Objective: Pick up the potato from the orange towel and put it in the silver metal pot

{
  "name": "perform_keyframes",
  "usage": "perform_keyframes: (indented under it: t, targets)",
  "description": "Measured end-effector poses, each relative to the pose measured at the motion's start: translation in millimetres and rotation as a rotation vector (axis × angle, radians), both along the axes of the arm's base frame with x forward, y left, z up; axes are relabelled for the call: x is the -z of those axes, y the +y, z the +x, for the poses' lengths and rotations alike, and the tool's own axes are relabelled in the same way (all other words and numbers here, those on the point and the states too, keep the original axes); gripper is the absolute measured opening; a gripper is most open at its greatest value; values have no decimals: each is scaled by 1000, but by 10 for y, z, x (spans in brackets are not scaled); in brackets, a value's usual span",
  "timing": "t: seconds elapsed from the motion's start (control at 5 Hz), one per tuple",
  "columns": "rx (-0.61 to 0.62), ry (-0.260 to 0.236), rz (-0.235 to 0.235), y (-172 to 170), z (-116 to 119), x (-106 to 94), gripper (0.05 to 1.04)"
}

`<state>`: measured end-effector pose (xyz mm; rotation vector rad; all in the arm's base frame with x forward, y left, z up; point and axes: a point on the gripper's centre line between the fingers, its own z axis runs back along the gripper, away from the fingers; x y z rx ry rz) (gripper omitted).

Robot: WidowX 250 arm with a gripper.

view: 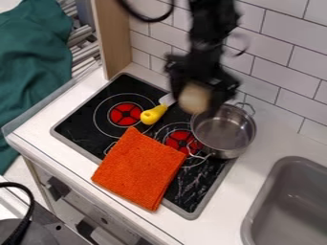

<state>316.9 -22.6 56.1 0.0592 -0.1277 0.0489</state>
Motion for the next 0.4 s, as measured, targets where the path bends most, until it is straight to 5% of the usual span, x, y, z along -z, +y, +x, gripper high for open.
perform_keyframes:
  t: [0.4]
  targets:
    - [82,32,-27,-360,246,82,905]
